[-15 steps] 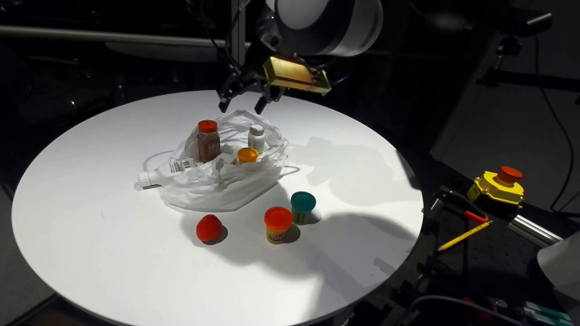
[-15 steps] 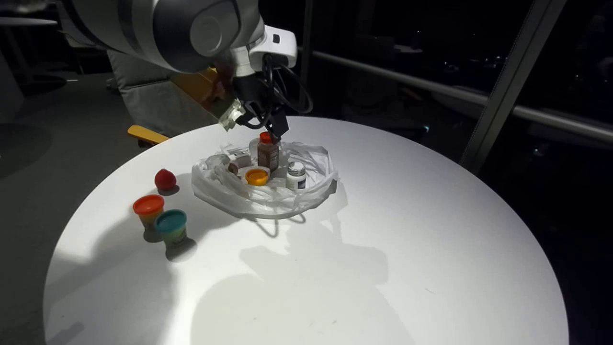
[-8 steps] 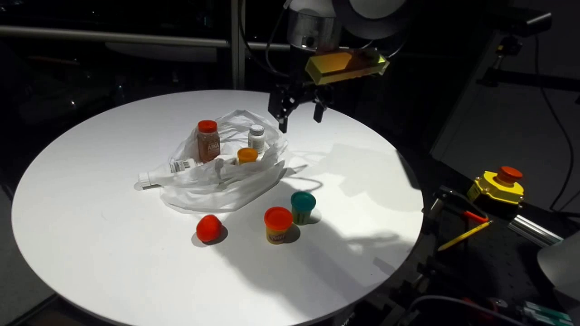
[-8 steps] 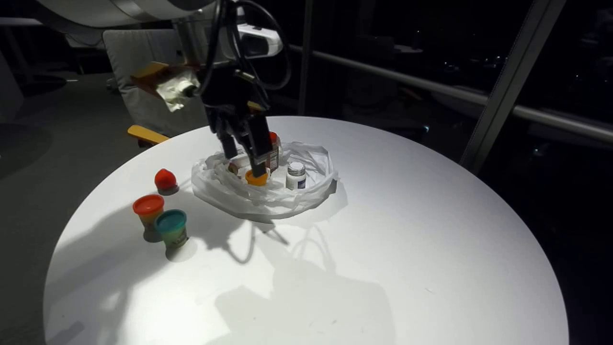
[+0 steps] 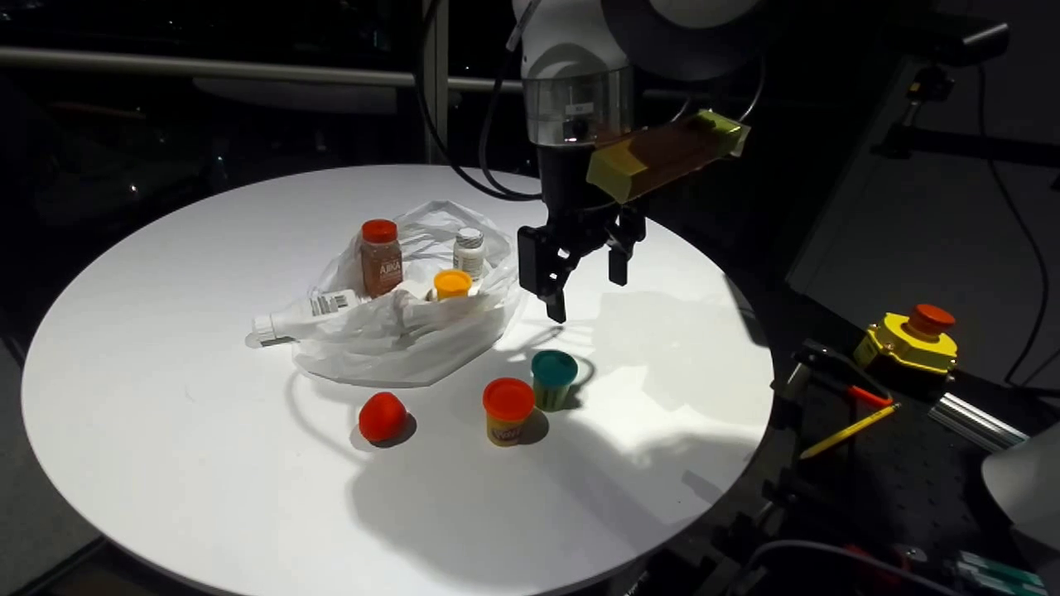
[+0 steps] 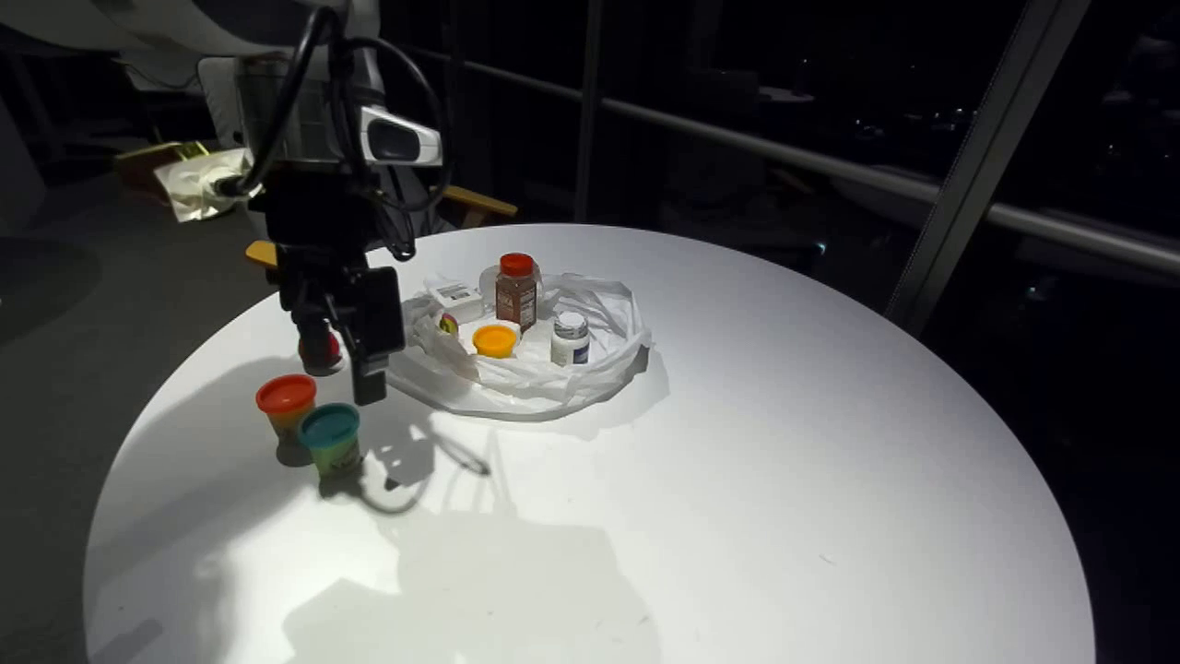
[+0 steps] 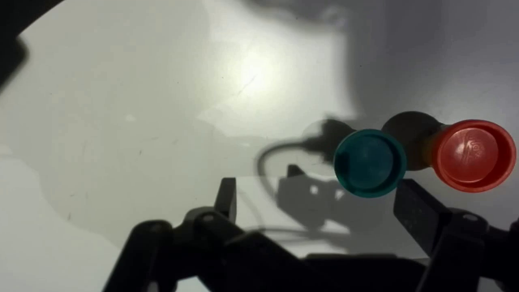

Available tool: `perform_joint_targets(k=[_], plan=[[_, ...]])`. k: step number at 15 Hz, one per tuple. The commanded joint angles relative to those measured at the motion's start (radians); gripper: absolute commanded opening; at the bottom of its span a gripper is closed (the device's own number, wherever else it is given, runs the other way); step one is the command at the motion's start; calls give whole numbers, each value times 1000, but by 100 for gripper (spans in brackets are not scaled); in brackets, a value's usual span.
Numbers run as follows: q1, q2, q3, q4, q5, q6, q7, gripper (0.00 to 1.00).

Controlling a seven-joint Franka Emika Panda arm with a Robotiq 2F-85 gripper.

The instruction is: Pick up the bottles and small containers from the table and put them in the plastic bag.

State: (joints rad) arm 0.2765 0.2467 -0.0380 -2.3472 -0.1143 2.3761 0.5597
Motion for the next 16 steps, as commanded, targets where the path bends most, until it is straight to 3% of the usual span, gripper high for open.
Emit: perform_joint_targets(k=[1, 4, 8, 12, 16], plan=[[-78, -6, 61, -54, 107, 81, -137, 100], [-123, -2, 102, -102, 195, 146, -303, 100], [-148, 3, 149, -158, 217, 202, -497, 100], [-136, 45, 173, -191, 187, 307, -560, 100], [-127, 117, 189, -198, 174, 486, -566, 100]])
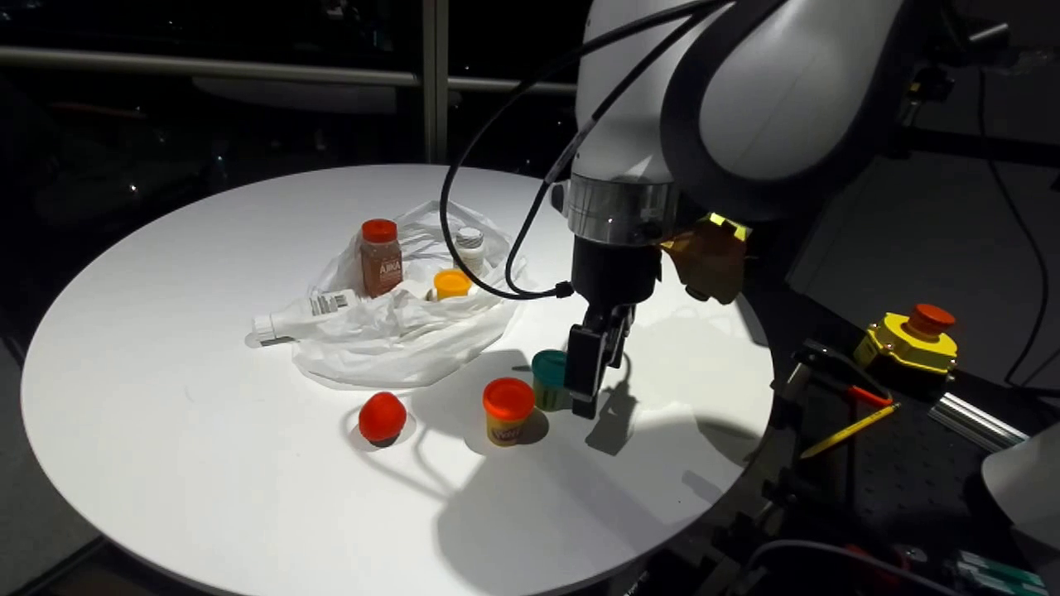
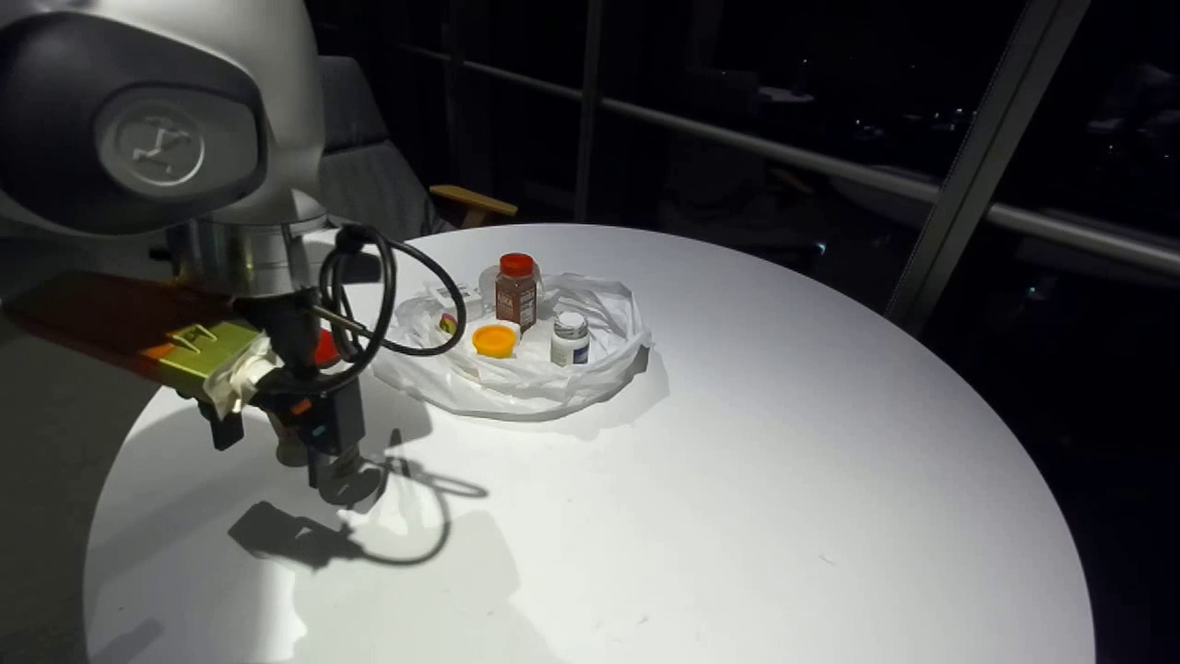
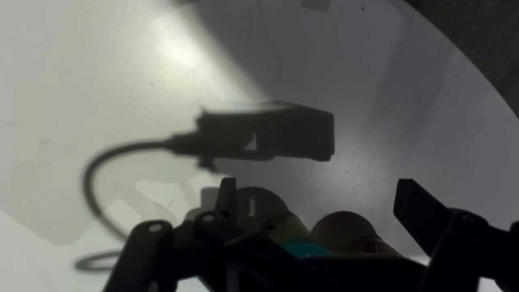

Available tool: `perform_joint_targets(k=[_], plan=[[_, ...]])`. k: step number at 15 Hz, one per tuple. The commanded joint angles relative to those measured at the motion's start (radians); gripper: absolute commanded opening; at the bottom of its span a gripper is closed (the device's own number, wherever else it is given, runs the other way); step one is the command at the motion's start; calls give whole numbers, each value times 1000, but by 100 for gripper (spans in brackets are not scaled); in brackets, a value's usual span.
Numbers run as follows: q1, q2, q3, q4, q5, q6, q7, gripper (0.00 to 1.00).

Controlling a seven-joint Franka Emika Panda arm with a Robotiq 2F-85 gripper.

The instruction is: Pick up the bottles and small containers from the table and put them in the plastic bag.

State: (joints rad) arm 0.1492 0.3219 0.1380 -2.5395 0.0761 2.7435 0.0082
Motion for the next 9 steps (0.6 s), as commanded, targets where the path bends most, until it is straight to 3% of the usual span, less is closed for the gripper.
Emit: perform_joint_targets(k=[1, 9], plan=[[10, 60, 4, -4, -32, 161, -1, 100], [25, 95, -33, -24, -68, 355, 16, 100]])
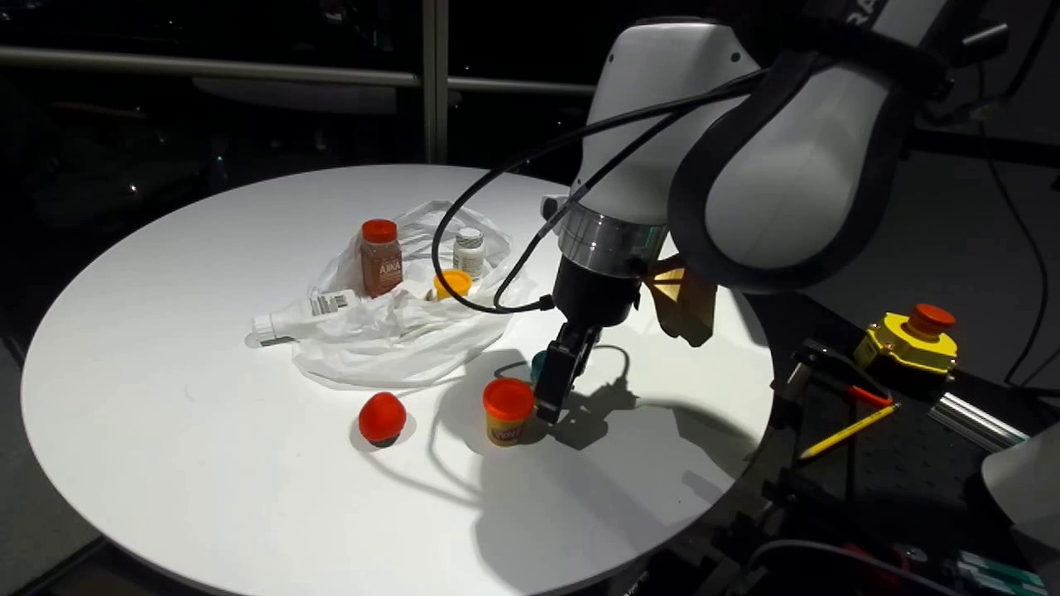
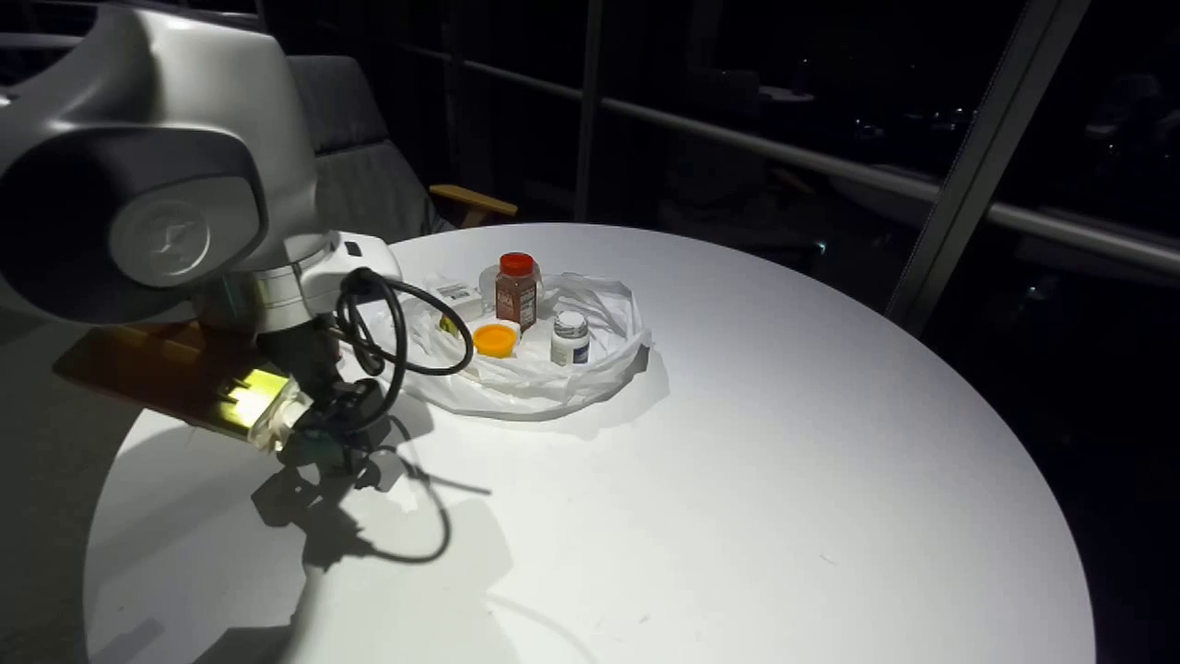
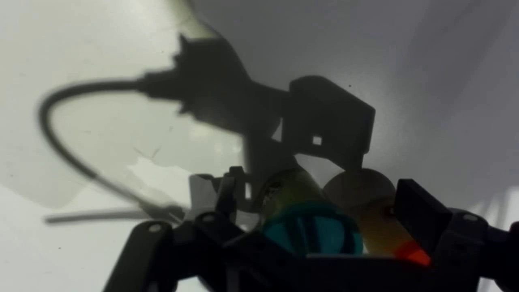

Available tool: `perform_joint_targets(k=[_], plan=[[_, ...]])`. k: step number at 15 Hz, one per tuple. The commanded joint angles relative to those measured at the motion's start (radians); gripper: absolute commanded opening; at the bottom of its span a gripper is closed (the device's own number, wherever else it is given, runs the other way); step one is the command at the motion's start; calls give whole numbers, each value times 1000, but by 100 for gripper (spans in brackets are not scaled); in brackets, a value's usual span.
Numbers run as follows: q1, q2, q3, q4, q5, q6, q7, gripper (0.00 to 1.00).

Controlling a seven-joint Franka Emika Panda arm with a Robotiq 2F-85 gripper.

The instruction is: Pick up the bottles and small containers from the table and put them in the plastic bag.

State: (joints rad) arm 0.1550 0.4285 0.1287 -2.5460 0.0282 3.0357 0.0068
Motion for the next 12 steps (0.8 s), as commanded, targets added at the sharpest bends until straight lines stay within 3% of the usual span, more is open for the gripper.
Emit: perform_joint_targets(k=[1, 2, 3, 6, 10, 12], plan=[[27, -13, -35, -21, -23, 80, 21, 100], [38, -17, -50, -26, -28, 92, 24, 75], [48, -20, -63, -31, -31, 104, 26, 73], [109, -24, -131, -39, -39, 122, 38, 49], [387, -30, -409, -13, -54, 65, 153, 23], [516, -44, -514, 22, -46, 22, 230, 23]])
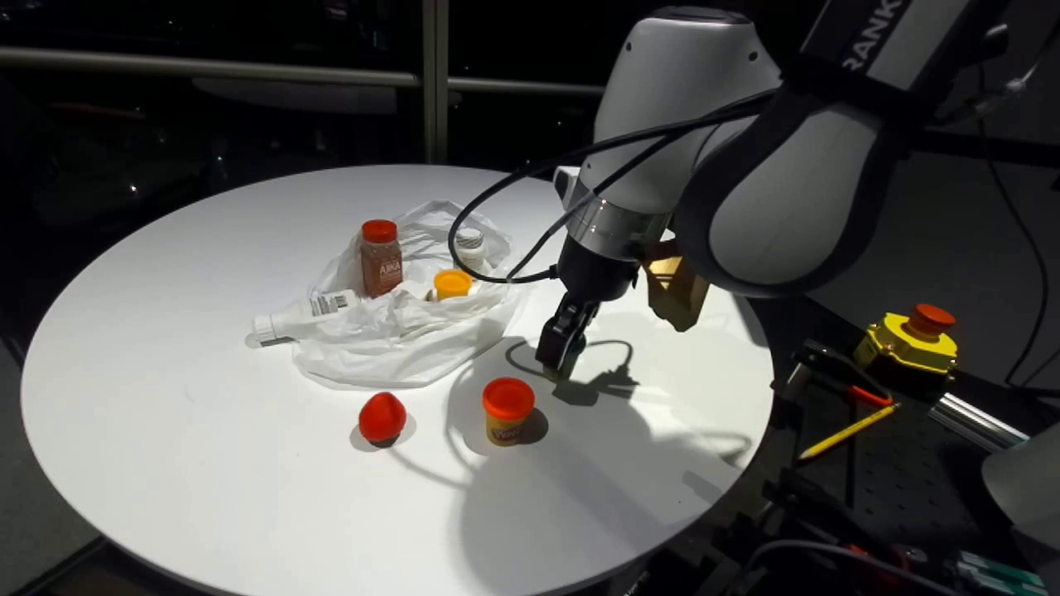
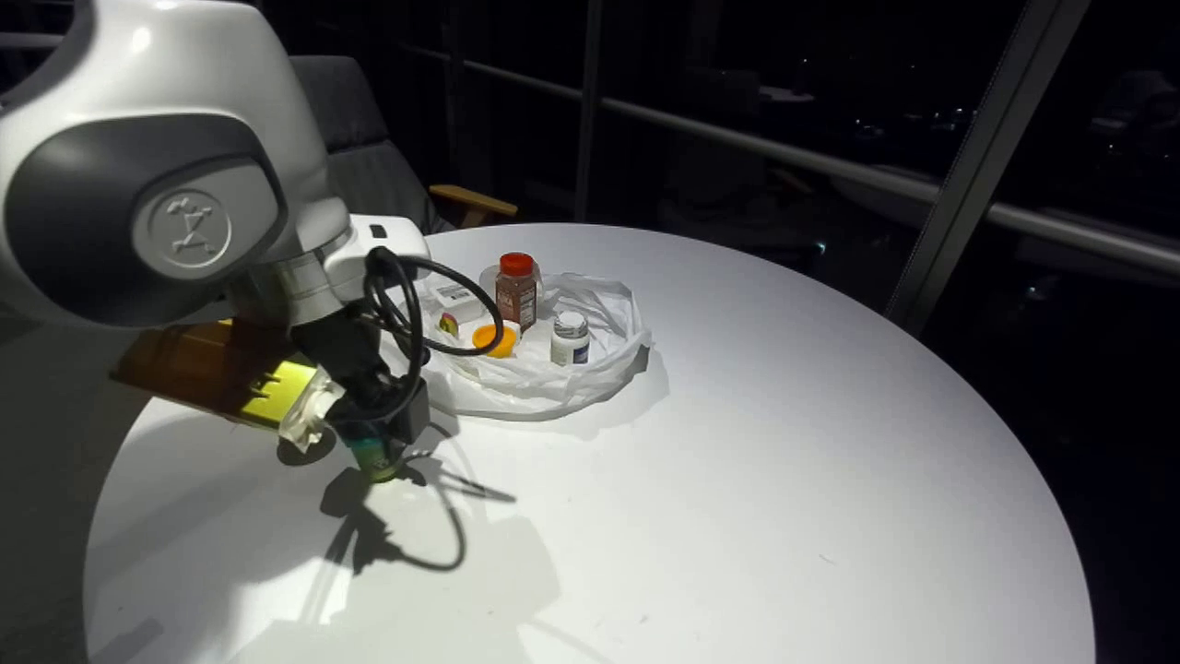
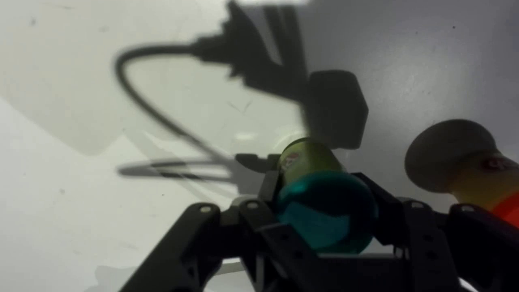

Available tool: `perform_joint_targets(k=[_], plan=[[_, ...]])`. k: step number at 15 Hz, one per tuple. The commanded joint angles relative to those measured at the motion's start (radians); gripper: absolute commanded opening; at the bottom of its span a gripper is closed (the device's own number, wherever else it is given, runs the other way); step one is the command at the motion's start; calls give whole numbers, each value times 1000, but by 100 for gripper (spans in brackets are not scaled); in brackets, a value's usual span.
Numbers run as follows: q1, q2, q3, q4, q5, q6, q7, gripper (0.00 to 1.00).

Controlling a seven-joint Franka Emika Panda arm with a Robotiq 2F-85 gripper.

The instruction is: Pick up the bottles and small containers from the table and put them in the plastic bag.

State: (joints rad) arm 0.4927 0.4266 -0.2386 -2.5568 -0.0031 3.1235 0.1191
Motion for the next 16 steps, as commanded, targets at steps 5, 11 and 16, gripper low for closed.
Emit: perform_joint_targets(k=[5, 11, 16], plan=[[317, -58, -263, 183, 19, -122, 274, 23], [154, 0, -159, 361, 81, -86, 320, 23], [-160, 94, 93, 477, 139, -103, 260, 23]])
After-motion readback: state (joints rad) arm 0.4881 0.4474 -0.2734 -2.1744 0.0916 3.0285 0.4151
